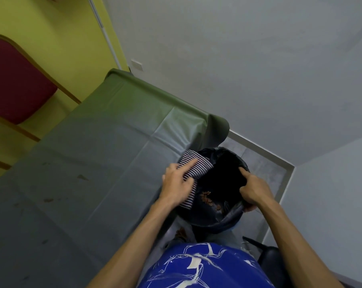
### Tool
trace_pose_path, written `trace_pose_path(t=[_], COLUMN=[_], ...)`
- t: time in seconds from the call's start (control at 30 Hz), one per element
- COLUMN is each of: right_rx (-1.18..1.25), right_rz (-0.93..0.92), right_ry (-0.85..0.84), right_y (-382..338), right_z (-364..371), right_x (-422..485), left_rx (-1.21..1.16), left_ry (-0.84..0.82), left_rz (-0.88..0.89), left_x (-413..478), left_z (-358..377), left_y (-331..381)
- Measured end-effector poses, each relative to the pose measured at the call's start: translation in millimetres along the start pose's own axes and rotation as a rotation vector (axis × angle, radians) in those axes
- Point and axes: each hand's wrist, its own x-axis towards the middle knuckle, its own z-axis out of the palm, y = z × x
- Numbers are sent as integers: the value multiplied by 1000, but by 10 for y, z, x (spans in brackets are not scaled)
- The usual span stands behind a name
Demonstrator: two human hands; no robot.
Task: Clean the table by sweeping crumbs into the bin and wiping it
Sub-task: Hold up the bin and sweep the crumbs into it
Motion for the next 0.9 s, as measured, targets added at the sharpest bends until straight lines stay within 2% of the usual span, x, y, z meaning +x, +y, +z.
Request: trace_pose_path(t=[0.07, 0.17, 0.23, 0.3, 0.37, 0.47, 0.57, 0.63, 0.7, 0.77, 0.9], right_rx=[-31, -26, -34, -36, -26, 7, 23, 2, -38, -43, -51], right_rz=[-10, -15, -19, -24, -22, -11, -2, 0, -11, -16, -24], right_ry=[9, 17, 22, 27, 26, 17, 2, 11, 30, 30, 31], right_y=[-16, -25, -19, -11, 3, 21, 20, 3, -6, -9, -9], right_z=[-6, -15, -19, -13, 8, 23, 23, 30, 20, 1, -2], right_x=[2, -6, -26, -53, -69, -83, -92, -86, -73, -71, -104], left_rx=[-134, -197, -127, 50, 160, 261, 335, 300, 248, 206, 131], left_ry=[-43, 80, 201, 304, 345, 299, 185, -6, -196, -176, 71], left_rz=[38, -6, -50, -145, -262, -249, -64, 96, 180, 199, 84], left_x=[-23, 123, 259, 386, 442, 386, 196, 20, -150, -224, 15], left_z=[38, -161, -403, -641, -776, -656, -360, -131, 47, 65, -289], left_y=[39, -28, -130, -294, -431, -474, -312, -143, -12, 18, -132])
